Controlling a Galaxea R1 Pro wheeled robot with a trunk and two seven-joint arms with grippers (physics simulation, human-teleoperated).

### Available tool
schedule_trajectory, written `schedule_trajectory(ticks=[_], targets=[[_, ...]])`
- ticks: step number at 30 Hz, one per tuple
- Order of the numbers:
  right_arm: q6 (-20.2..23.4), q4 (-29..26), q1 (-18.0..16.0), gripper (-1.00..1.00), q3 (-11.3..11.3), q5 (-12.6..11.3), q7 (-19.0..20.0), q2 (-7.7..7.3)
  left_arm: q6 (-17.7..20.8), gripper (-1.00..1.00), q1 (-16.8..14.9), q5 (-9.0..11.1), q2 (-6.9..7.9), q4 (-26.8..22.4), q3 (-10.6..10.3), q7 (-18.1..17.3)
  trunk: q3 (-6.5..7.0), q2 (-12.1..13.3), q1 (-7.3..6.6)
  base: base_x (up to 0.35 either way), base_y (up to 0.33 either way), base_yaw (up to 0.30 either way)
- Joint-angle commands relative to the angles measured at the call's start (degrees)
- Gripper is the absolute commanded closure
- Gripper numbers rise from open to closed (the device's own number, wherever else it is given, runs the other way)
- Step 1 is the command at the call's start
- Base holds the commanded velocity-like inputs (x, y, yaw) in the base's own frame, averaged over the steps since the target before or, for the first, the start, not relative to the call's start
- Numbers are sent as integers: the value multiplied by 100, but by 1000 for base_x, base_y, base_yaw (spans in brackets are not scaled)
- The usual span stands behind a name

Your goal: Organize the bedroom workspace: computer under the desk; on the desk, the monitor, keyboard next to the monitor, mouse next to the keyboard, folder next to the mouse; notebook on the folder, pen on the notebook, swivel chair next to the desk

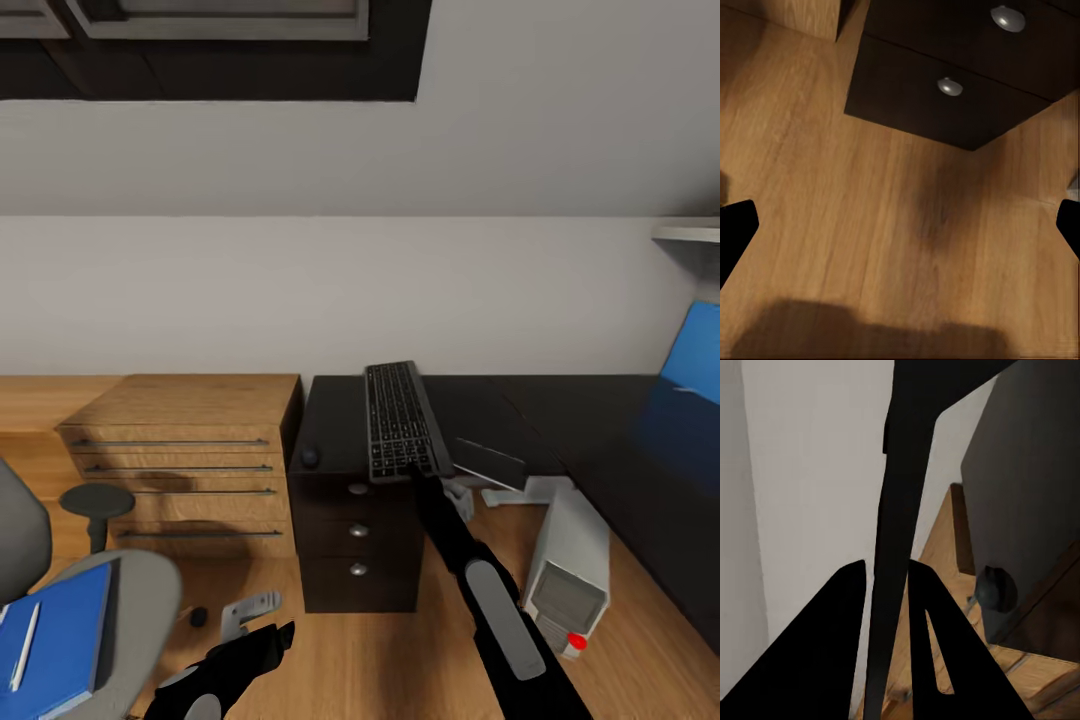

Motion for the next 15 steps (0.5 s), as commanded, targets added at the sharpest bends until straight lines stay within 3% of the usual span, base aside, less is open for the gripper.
schedule_trajectory(ticks=[1,6,15], targets=[[31,-94,49,100,-6,-56,7,-6,4,-100,-5,57,4,-8,-13,59,13,38,-26,-284,-198,0],[370,-240,128,100,-5,-59,-4,-130,4,-100,-5,57,3,-8,-12,59,102,239,-136,-281,-220,0],[424,-253,134,100,-8,-57,0,-155,4,-100,-5,57,3,-6,-16,59,264,600,-333,-280,-231,0]])
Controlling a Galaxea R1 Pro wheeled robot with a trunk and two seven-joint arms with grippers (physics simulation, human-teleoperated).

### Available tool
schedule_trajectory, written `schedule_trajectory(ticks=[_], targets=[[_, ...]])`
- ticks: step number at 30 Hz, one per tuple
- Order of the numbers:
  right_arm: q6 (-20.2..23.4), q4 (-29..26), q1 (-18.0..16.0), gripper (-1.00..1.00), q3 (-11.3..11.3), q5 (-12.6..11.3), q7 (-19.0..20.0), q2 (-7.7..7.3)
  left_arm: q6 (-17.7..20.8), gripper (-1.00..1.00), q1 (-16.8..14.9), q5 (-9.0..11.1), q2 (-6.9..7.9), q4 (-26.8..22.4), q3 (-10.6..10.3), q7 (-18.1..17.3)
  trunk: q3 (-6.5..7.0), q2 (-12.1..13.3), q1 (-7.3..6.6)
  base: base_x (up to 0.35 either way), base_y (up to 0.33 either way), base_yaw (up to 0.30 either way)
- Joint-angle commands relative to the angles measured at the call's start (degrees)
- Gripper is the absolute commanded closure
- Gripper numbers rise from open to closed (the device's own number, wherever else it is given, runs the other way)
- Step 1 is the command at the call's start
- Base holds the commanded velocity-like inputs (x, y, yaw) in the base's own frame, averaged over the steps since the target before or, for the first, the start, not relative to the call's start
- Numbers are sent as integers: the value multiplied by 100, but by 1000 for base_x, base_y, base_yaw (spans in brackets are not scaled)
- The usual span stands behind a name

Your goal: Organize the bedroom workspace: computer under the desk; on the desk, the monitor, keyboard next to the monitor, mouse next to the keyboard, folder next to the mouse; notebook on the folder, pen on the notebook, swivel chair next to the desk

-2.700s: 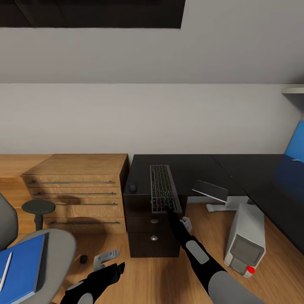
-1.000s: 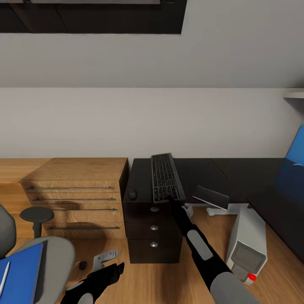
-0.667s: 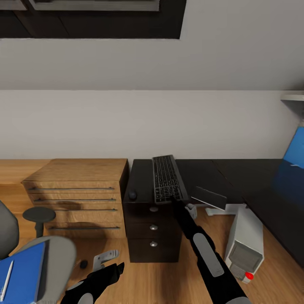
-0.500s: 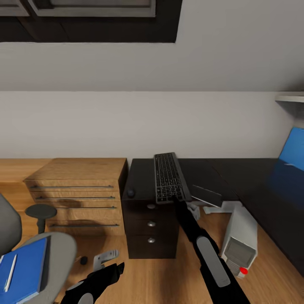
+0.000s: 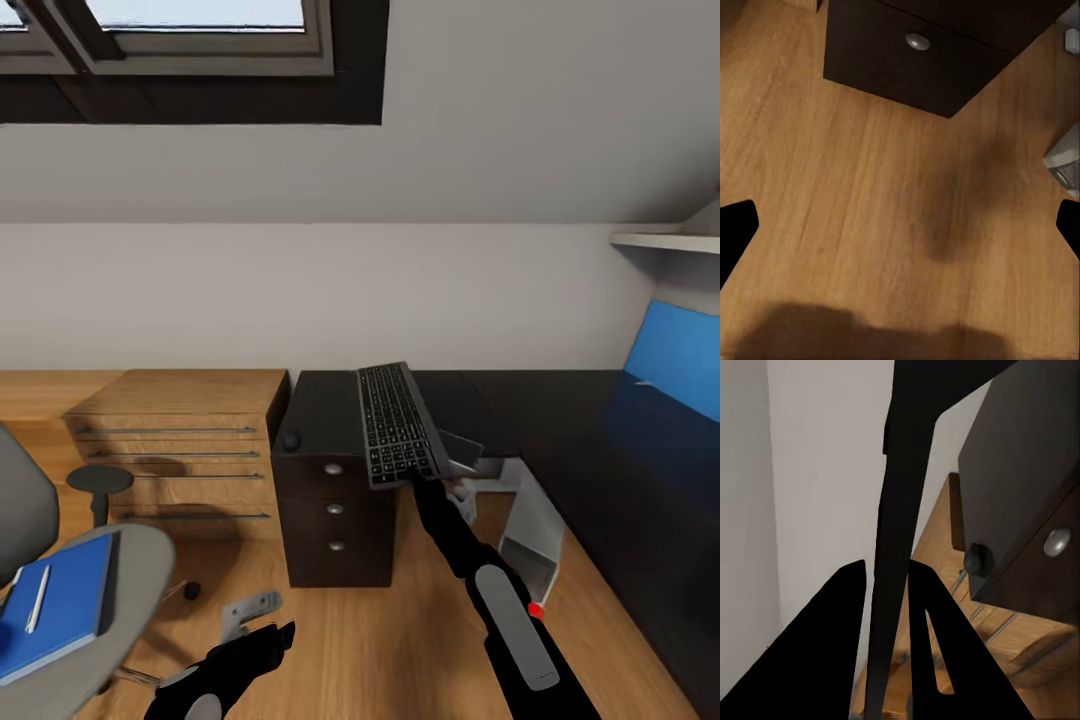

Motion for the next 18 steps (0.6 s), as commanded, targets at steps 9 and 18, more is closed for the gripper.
schedule_trajectory(ticks=[9,18], targets=[[1,-14,4,100,-26,-199,24,2,4,-100,-5,56,5,-5,-16,57,156,359,-202,-280,-232,0],[28,-6,6,100,-460,-202,7,-3,4,-100,-5,65,5,-2,-16,50,318,720,-399,-280,-233,0]])
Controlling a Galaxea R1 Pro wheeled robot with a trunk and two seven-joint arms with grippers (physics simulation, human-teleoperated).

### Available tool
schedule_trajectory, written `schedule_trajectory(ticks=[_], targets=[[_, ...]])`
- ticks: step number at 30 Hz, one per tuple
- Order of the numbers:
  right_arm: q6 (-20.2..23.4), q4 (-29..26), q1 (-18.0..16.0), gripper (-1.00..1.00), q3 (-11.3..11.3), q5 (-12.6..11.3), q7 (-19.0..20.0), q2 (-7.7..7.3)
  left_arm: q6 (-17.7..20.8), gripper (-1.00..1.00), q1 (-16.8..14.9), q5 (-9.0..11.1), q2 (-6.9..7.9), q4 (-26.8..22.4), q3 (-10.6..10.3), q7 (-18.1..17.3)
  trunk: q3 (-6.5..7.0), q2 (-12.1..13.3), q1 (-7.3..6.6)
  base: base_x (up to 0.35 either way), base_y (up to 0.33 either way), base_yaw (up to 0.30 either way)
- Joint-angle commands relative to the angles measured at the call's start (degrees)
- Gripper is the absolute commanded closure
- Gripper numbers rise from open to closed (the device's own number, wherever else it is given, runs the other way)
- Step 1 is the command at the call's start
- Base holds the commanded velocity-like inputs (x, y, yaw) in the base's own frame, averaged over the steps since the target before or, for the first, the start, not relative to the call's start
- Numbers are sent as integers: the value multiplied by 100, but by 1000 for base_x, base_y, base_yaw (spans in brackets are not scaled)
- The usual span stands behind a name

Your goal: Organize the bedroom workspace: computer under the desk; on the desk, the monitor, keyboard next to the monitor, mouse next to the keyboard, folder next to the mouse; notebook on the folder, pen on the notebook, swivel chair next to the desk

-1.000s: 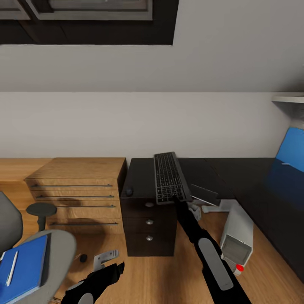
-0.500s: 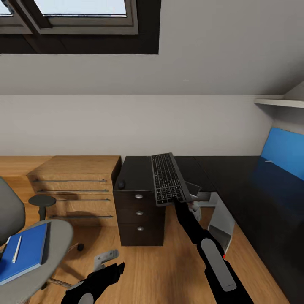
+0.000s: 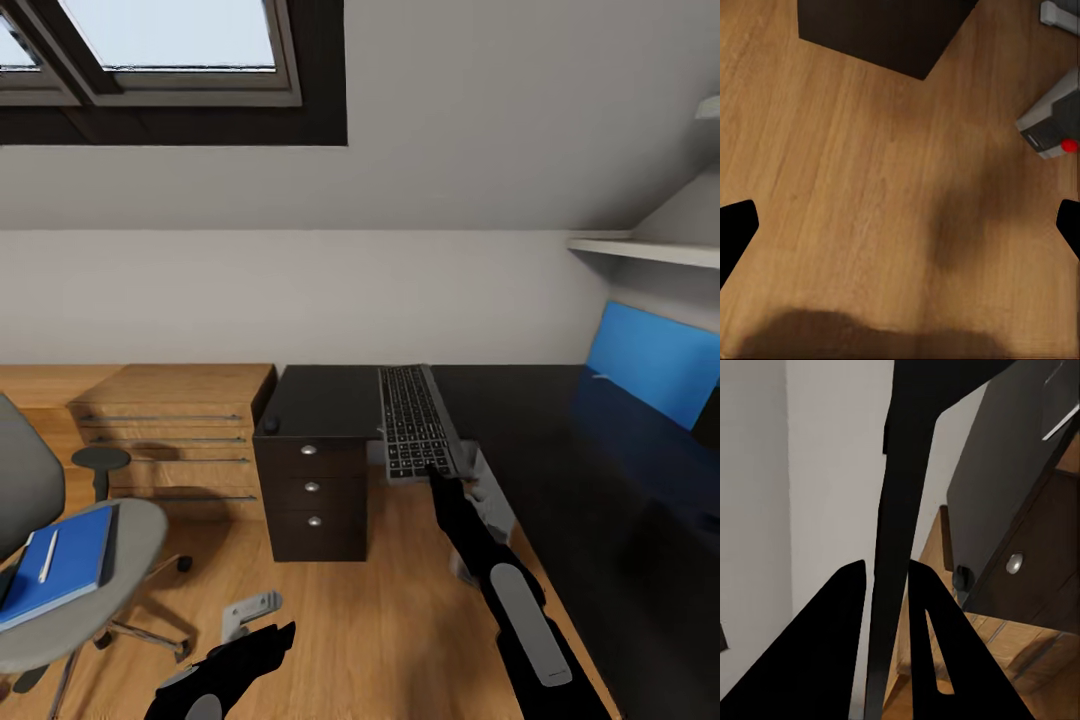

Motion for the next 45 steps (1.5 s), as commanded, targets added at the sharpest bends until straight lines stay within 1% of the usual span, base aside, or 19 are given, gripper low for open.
schedule_trajectory(ticks=[1,6,13,23,30,42,44,45], targets=[[20,0,-3,100,-8,-57,24,1,4,-100,-5,56,5,-8,-11,59,12,38,-26,-280,-234,0],[20,0,-3,100,-17,-57,24,-14,4,-100,-5,52,8,-8,-11,59,102,238,-136,-280,-234,0],[20,-1,-4,100,-17,-64,26,-110,4,-100,-5,45,13,-8,-11,59,228,519,-289,-280,-234,0],[20,4,-3,100,-19,-71,27,-125,4,-100,-5,32,14,-8,-11,60,407,920,-509,-280,-219,0],[21,5,-3,100,-17,-241,26,-128,4,-100,-5,35,14,-8,-11,61,533,1201,-663,-280,-212,0],[22,13,-3,100,-17,-280,31,-127,4,-100,-5,32,14,-8,-11,65,748,1682,-926,-280,-212,0],[28,15,-3,100,-16,-287,38,-148,4,-100,-5,33,14,-8,-11,66,784,1762,-970,-280,-222,0],[29,24,-3,100,-11,-294,44,-196,4,-100,-5,32,14,-8,-11,67,802,1802,-992,-280,-228,0]])
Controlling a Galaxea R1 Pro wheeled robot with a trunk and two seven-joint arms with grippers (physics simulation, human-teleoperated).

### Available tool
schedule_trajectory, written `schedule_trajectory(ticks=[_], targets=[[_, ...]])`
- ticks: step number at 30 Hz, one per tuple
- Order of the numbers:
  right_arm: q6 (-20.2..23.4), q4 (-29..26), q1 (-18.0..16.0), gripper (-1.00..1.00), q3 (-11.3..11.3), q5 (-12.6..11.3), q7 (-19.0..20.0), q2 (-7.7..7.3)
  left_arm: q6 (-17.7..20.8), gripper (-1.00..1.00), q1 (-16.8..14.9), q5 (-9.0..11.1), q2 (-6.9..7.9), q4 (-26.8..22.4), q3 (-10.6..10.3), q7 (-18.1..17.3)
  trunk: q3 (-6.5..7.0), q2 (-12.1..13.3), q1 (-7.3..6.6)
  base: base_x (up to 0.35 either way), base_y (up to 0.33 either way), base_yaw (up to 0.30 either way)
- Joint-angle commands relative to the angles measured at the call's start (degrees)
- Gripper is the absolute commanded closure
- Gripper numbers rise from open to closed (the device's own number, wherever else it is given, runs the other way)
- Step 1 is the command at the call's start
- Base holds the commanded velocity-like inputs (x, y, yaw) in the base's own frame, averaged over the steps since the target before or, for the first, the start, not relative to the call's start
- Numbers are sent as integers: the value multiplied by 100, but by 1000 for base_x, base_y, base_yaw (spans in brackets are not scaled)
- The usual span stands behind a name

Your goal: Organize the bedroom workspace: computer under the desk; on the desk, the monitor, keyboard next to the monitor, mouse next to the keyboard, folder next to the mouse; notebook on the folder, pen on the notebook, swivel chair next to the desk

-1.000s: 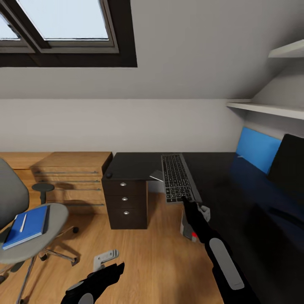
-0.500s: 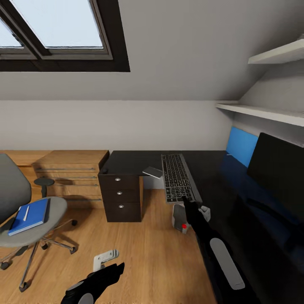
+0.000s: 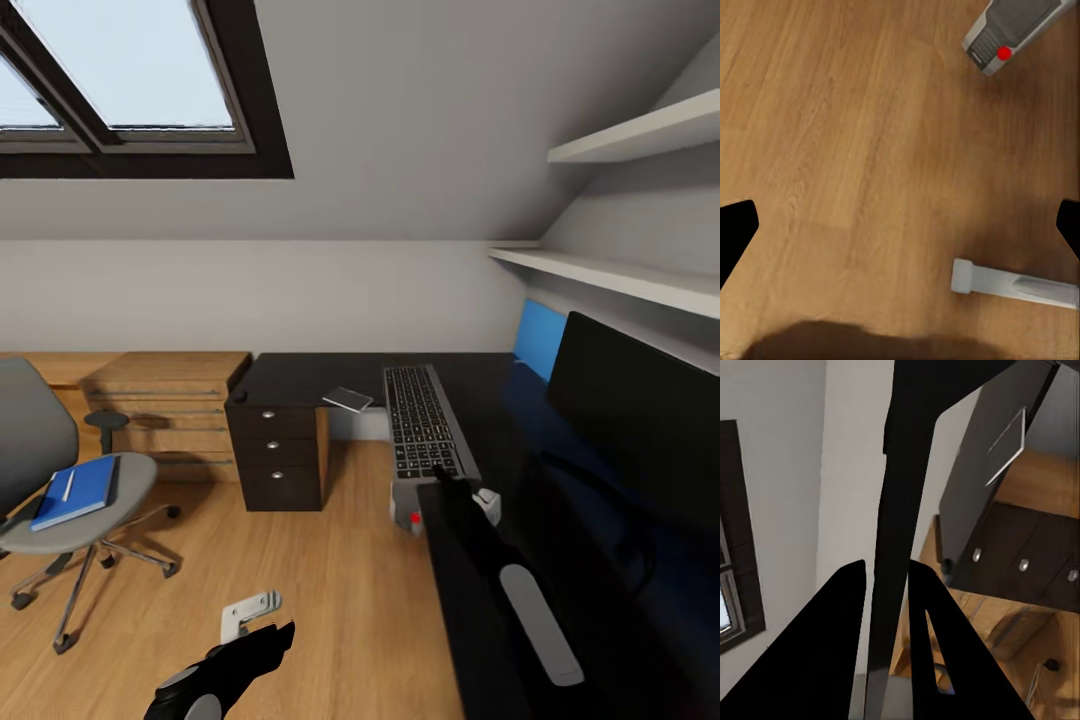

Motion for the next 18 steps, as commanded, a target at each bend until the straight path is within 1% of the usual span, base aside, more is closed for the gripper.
schedule_trajectory(ticks=[1,5,7,9,11,13,16,18], targets=[[20,7,-3,100,3,-80,30,-41,5,-100,-6,56,5,-8,-12,60,11,36,-25,-280,-231,0],[20,26,-3,100,13,-237,32,-79,5,-100,-6,55,5,-8,-12,60,83,197,-113,-277,-235,0],[19,84,-3,100,10,-395,32,-91,5,-100,-6,55,5,-8,-12,60,119,277,-157,-273,-240,0],[19,283,-3,100,-3,-619,31,-111,5,-100,-6,56,5,-8,-12,57,155,357,-201,-270,-241,0],[19,428,-3,100,-6,-742,31,-121,5,-100,-6,59,5,-8,-12,55,155,357,-201,-268,-242,0],[24,520,-5,100,-7,-812,31,-128,5,-100,-6,61,5,-8,-12,53,155,357,-201,-265,-242,0],[26,577,-4,100,-8,-857,31,-137,5,-100,-6,62,8,-8,-12,49,155,357,-201,-247,-222,0],[27,606,-4,100,-10,-872,31,-149,5,-100,-6,63,11,-8,-2,53,155,357,-201,-121,-104,0]])
